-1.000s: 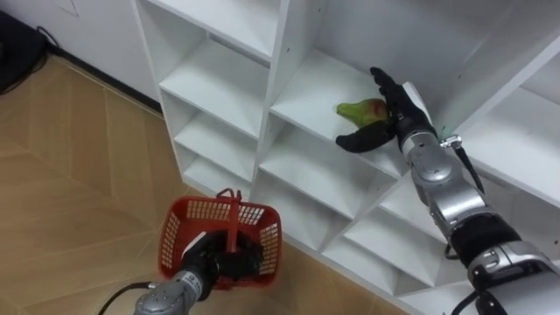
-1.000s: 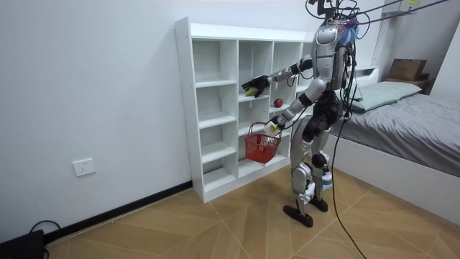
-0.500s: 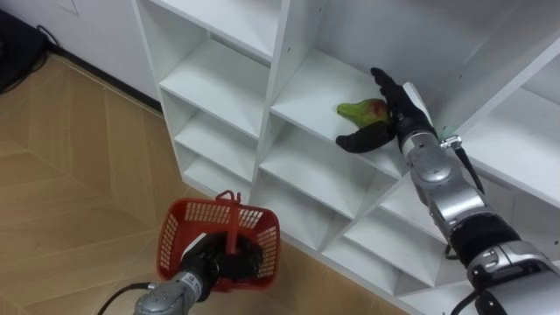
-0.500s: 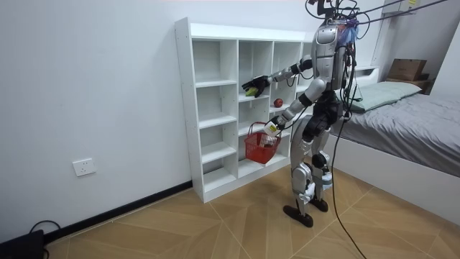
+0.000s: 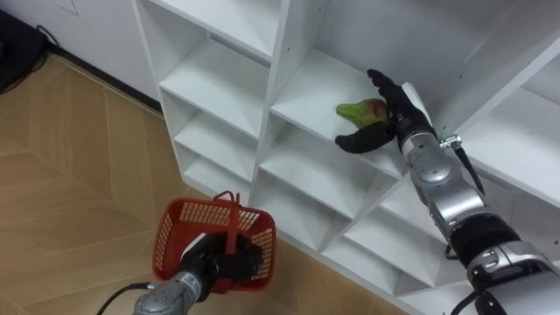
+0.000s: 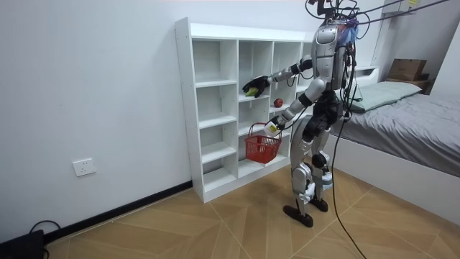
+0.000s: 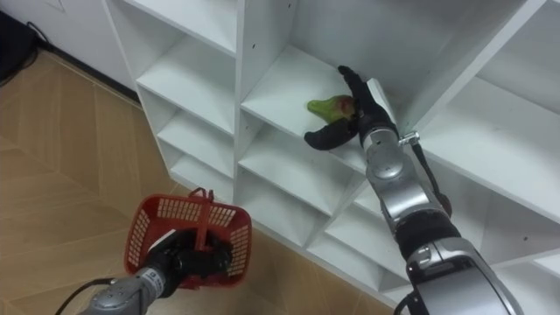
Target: Collect fruits from the closet
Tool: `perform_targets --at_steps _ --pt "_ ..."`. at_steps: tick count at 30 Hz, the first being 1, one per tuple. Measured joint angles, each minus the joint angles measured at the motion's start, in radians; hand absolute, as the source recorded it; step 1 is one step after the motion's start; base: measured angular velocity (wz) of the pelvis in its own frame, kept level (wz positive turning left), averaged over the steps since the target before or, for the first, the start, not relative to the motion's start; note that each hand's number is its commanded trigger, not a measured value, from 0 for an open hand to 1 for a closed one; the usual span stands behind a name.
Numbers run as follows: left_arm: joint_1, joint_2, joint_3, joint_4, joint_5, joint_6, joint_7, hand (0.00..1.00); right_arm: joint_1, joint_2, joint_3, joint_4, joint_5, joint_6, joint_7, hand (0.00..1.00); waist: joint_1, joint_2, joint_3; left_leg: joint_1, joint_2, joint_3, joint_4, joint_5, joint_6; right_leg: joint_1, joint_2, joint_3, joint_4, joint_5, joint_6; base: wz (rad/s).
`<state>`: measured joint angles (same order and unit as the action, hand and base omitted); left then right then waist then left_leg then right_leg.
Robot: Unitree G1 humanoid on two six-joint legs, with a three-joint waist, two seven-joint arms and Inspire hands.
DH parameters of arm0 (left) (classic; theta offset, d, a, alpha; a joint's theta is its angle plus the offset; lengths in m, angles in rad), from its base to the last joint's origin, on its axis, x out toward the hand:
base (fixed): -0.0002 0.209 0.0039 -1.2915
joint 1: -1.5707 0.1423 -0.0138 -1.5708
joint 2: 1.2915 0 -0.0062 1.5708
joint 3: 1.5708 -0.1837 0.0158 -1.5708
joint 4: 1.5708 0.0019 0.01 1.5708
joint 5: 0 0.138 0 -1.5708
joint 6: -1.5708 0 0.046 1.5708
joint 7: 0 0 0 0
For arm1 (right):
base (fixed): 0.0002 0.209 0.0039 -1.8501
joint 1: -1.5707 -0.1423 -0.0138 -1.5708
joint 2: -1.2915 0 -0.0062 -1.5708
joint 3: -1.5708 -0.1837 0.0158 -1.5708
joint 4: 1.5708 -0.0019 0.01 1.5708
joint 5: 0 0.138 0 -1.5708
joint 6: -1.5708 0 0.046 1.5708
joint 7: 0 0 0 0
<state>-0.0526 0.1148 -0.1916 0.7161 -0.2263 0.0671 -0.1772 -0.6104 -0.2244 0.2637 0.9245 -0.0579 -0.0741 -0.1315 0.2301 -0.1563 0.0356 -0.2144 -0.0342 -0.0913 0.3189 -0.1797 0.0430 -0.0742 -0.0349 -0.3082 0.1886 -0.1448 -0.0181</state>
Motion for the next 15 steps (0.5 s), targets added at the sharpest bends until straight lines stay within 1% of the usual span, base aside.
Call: perform_targets --at_steps 3,8,15 --pt "0.0 0.001 0.0 0.015 -0.006 0.0 0.0 1.0 -0.004 0.001 0.0 0.002 -0.042 -0.001 -0.033 1.0 0.001 0.002 0.0013 0.0 0.0 -0.001 -0.001 0.0 0.0 0.0 0.0 0.0 0.0 0.0 0.0 0.0" --pt "0.0 0.002 0.0 0.025 -0.009 0.0 0.0 1.0 -0.006 0.003 0.0 0.002 -0.072 -0.003 -0.059 1.0 0.001 0.006 0.0042 0.0 0.0 -0.001 -0.003 0.0 0.0 -0.001 0.0 0.0 0.0 0.0 0.0 0.0" --pt "0.0 0.003 -0.002 0.029 -0.009 0.0 0.0 1.0 -0.006 0.012 0.0 0.014 -0.076 0.001 -0.041 1.0 0.0 0.006 0.0046 -0.002 0.0 0.0 -0.006 0.001 0.0 -0.006 0.0 0.001 0.0 0.0 0.0 0.0"
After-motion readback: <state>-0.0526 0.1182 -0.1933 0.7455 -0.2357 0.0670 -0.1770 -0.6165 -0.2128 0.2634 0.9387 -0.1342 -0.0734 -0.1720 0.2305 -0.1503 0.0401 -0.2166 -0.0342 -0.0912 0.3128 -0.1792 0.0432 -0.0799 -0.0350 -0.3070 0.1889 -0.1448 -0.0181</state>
